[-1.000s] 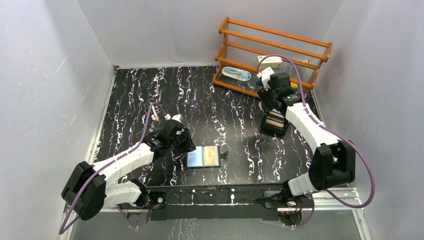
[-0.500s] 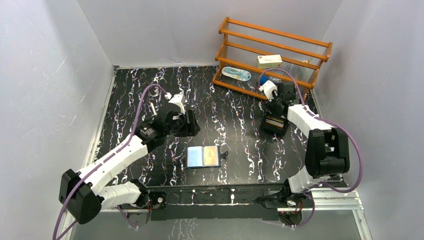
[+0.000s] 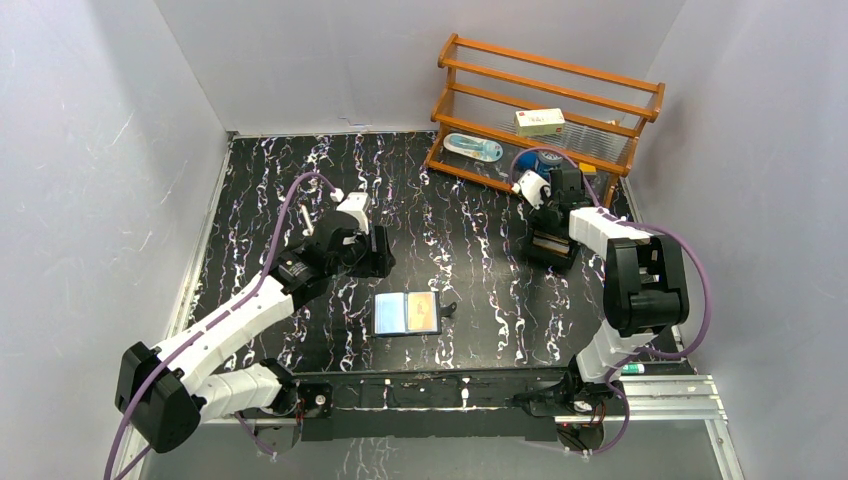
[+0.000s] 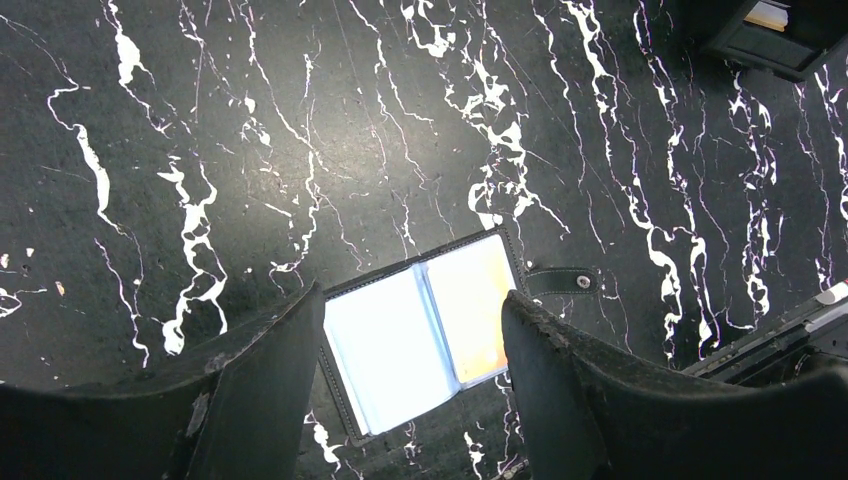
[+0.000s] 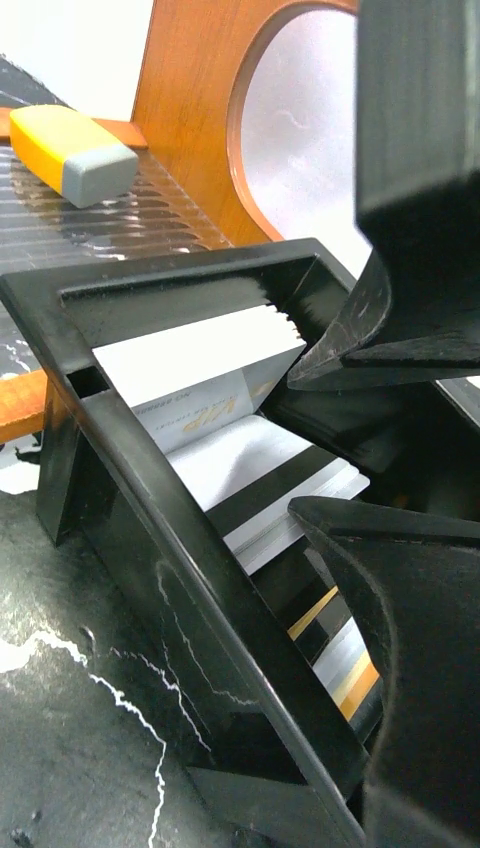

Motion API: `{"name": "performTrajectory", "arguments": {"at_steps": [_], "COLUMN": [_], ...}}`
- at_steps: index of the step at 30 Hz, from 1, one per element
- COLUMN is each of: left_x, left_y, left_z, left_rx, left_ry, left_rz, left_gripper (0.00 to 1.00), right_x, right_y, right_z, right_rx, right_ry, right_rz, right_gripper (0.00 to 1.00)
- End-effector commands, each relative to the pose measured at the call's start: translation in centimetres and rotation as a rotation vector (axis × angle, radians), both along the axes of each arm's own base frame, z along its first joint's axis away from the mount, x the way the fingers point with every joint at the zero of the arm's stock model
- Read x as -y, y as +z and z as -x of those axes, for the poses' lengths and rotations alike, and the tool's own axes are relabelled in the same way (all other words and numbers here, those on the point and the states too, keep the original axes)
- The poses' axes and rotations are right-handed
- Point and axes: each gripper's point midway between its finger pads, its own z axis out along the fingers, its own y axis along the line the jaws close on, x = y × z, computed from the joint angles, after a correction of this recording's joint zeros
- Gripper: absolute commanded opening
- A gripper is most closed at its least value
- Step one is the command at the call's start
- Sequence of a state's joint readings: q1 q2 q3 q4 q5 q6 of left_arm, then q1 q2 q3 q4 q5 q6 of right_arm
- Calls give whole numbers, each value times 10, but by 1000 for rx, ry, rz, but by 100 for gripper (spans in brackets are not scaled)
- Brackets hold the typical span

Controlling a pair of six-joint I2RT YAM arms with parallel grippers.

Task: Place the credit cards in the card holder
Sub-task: Pick up the credit card from the card box.

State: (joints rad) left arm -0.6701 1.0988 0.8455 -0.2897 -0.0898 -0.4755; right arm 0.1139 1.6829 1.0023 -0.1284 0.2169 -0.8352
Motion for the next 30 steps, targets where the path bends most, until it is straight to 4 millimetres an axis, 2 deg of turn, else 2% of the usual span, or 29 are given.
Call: {"name": "performTrajectory", "arguments": {"at_steps": [1, 6, 12, 18, 23, 27, 30], "left_x": [-2, -2, -2, -3, -3, -3, -3], "left_y": [14, 15, 14, 11, 11, 9, 11], "left_z": [-3, -5, -3, -4, -4, -4, -4], "left_rx": [49, 45, 41, 36, 31, 26, 26], "left_ry": [-9, -4, -12, -6, -9, -11, -18], "left_rz": [18, 29, 27, 23, 25, 16, 11], "left_gripper": [64, 65, 64, 65, 65, 65, 65], "right_x": [3, 5, 4, 2, 7, 12, 13], "right_y": [42, 54, 53, 7, 0, -5, -2], "right_z": [-38, -45, -45, -43, -45, -43, -43], "right_rx": [174, 196, 179, 100, 97, 58, 55], "right_ry": [19, 21, 28, 53, 41, 38, 28], "right_rz": [40, 56, 60, 67, 93, 130, 132], "right_gripper": [50, 51, 52, 47, 48, 35, 33]}}
